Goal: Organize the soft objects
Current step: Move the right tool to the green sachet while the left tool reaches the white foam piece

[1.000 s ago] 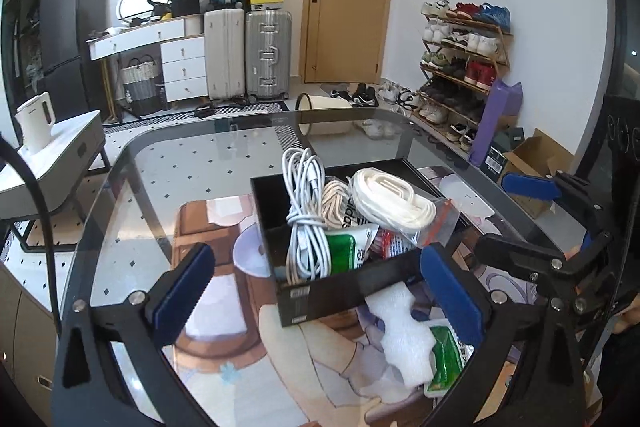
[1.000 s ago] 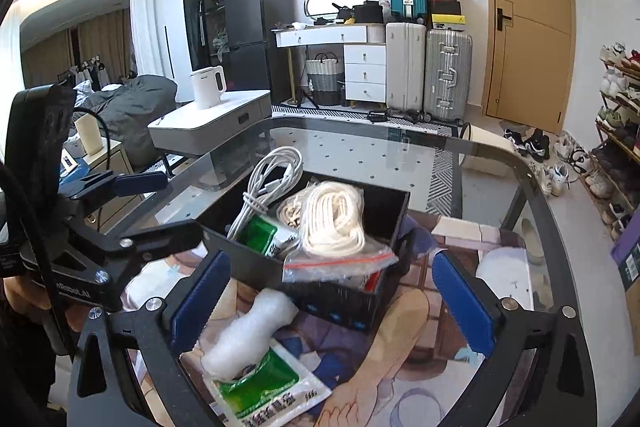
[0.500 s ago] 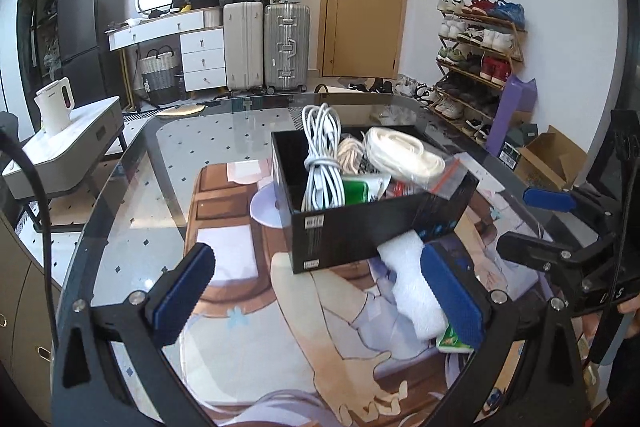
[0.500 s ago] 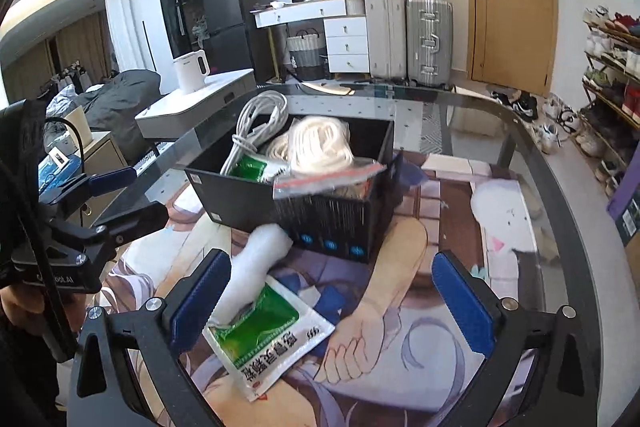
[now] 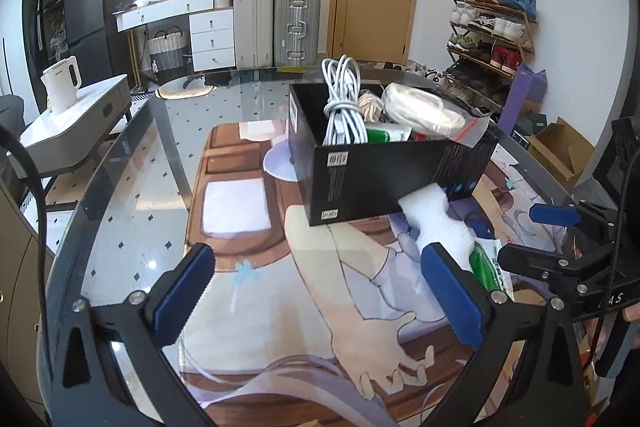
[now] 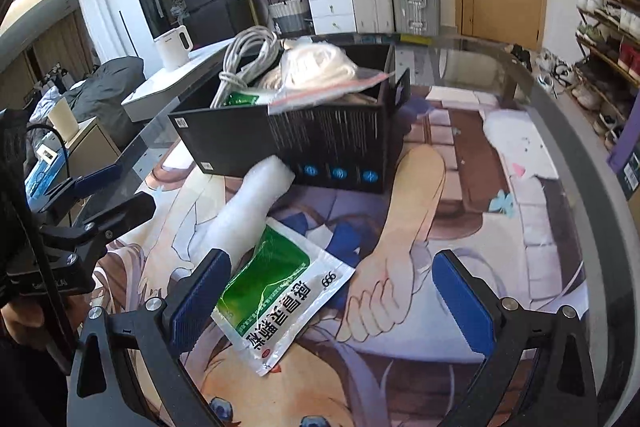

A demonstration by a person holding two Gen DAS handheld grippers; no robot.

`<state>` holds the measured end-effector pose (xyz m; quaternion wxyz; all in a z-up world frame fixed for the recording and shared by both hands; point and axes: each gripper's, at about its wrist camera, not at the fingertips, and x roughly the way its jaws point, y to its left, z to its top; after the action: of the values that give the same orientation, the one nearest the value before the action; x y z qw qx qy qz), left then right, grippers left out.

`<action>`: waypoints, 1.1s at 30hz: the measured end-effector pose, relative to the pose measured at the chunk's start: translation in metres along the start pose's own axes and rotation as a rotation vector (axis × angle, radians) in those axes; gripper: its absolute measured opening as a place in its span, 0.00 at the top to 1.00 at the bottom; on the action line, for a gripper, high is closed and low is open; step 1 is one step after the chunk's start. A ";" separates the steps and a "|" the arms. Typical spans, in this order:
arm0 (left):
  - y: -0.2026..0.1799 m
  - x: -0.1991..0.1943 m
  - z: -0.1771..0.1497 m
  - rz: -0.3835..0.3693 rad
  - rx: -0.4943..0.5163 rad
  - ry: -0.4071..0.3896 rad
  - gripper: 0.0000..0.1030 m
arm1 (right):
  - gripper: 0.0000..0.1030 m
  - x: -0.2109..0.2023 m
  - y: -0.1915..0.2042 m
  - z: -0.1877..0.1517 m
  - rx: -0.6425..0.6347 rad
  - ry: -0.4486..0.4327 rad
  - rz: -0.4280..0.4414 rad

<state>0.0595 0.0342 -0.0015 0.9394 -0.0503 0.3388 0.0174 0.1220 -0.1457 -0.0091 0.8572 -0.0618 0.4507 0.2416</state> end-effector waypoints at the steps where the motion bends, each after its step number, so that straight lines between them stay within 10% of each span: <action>1: 0.001 0.000 -0.001 -0.001 -0.001 0.001 0.00 | 0.01 0.001 0.000 -0.001 0.003 0.003 -0.001; 33: -0.002 0.002 -0.009 -0.017 0.036 0.007 0.00 | 0.01 0.019 0.000 -0.014 -0.078 0.128 -0.107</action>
<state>0.0556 0.0317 -0.0100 0.9390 -0.0365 0.3419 0.0030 0.1204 -0.1429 -0.0332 0.8353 -0.1344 0.4906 0.2086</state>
